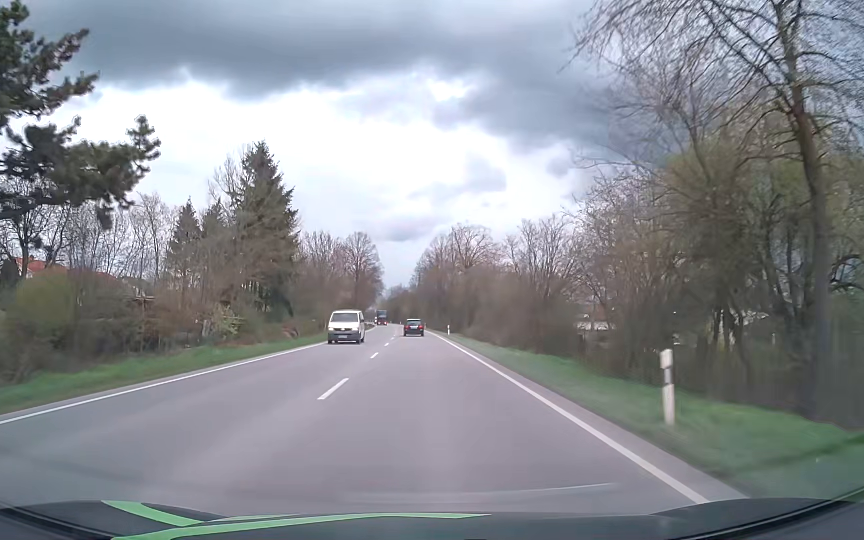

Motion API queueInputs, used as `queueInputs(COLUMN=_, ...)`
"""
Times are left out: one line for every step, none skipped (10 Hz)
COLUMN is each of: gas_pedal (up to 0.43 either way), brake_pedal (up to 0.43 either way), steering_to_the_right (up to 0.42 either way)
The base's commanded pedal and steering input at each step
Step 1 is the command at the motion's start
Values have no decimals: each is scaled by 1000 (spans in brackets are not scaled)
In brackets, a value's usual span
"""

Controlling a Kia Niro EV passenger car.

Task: Follow the waypoints while adhering to traffic rules and regulations

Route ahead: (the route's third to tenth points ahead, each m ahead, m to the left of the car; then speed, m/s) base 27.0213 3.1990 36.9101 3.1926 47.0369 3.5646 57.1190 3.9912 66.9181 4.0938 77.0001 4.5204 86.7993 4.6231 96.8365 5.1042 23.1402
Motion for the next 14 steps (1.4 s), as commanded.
queueInputs(gas_pedal=220, brake_pedal=0, steering_to_the_right=-2)
queueInputs(gas_pedal=220, brake_pedal=0, steering_to_the_right=-3)
queueInputs(gas_pedal=220, brake_pedal=0, steering_to_the_right=-3)
queueInputs(gas_pedal=220, brake_pedal=0, steering_to_the_right=-4)
queueInputs(gas_pedal=220, brake_pedal=0, steering_to_the_right=-4)
queueInputs(gas_pedal=228, brake_pedal=0, steering_to_the_right=-4)
queueInputs(gas_pedal=228, brake_pedal=0, steering_to_the_right=-4)
queueInputs(gas_pedal=228, brake_pedal=0, steering_to_the_right=-4)
queueInputs(gas_pedal=228, brake_pedal=0, steering_to_the_right=-4)
queueInputs(gas_pedal=240, brake_pedal=0, steering_to_the_right=-4)
queueInputs(gas_pedal=240, brake_pedal=0, steering_to_the_right=-4)
queueInputs(gas_pedal=240, brake_pedal=0, steering_to_the_right=-3)
queueInputs(gas_pedal=240, brake_pedal=0, steering_to_the_right=-3)
queueInputs(gas_pedal=240, brake_pedal=0, steering_to_the_right=-3)
